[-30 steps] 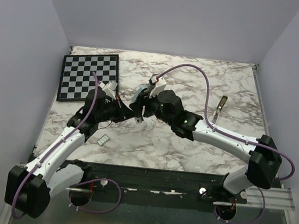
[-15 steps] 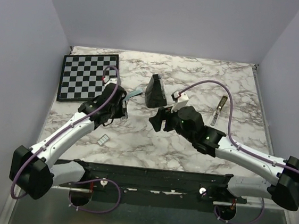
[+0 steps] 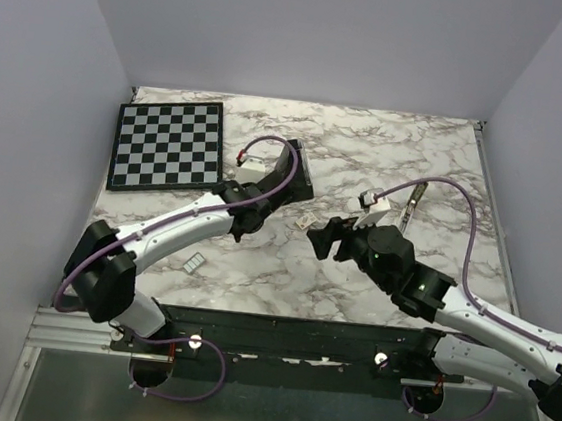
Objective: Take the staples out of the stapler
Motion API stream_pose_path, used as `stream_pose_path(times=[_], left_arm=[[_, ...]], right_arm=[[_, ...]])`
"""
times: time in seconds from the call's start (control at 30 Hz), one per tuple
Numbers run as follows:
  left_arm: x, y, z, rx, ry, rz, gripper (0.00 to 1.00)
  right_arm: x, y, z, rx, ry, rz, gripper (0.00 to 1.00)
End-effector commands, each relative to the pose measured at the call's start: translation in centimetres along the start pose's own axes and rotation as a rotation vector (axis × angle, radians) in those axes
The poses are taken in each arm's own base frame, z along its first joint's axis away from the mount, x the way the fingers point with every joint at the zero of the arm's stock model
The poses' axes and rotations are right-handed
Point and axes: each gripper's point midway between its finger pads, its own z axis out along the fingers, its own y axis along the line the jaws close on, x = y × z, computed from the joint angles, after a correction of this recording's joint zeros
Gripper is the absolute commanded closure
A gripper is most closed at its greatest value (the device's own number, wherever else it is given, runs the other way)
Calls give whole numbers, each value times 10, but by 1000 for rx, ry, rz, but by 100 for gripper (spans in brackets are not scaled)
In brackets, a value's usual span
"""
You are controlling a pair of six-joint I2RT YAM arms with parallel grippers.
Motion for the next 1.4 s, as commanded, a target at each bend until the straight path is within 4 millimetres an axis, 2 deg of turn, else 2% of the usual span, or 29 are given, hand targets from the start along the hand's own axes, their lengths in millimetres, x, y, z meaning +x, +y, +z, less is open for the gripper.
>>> stream_pose_path(times=[0.0, 0.2, 0.4, 0.47, 0.5, 0.57, 0.6, 0.67, 0.7, 0.73, 0.8, 0.87, 0.9, 0.93, 1.0, 1.03, 1.1, 1.23, 1.37], left_arm=[[1, 5, -2, -165, -30, 73, 100], [5, -3, -2, -233, -26, 155, 100], [0, -11, -2, -255, -34, 166, 100], [6, -22, -1, -151, 13, 151, 100], [-3, -34, -5, -51, -8, 74, 100], [3, -34, 1, 40, 41, 19, 100], [-2, -50, -11, 195, 57, -31, 100], [3, -52, -11, 304, 93, -77, 100], [-4, -68, -29, 460, 92, -113, 100], [6, -72, -31, 514, 120, -124, 100], [-3, -81, -45, 634, 101, -185, 100], [8, -94, -60, 756, 152, -217, 100], [-1, -99, -72, 827, 119, -256, 100], [10, -105, -79, 889, 165, -278, 100], [-1, -110, -97, 989, 117, -323, 100], [6, -111, -98, 1010, 133, -333, 100], [4, -112, -108, 1062, 126, -348, 100], [7, -111, -112, 1084, 129, -351, 100], [3, -110, -119, 1114, 116, -375, 100]], right_arm=[[-12, -14, -8, 49, -77, 28, 16], [-15, -21, -20, 49, -106, 30, 16], [-17, -22, -23, 49, -117, 35, 16], [-15, -19, -22, 38, -106, 39, 16], [-14, -15, -22, 17, -96, 46, 16], [-9, -9, -18, -9, -76, 68, 16], [-5, -2, -17, -42, -63, 76, 16], [-5, 7, -12, -80, -68, 117, 16], [-6, 14, -10, -111, -63, 125, 16], [-16, 24, -9, -144, -88, 140, 16], [-16, 36, -1, -185, -65, 149, 16], [-32, 54, 3, -247, -95, 178, 16], [-29, 58, 10, -255, -79, 183, 16], [-32, 61, 12, -261, -83, 195, 16], [-37, 64, 17, -251, -94, 226, 17], [-38, 64, 22, -245, -100, 240, 18], [-42, 68, 26, -251, -111, 252, 22], [-42, 75, 41, -246, -87, 237, 25], [-29, 72, 54, -213, -53, 248, 27]])
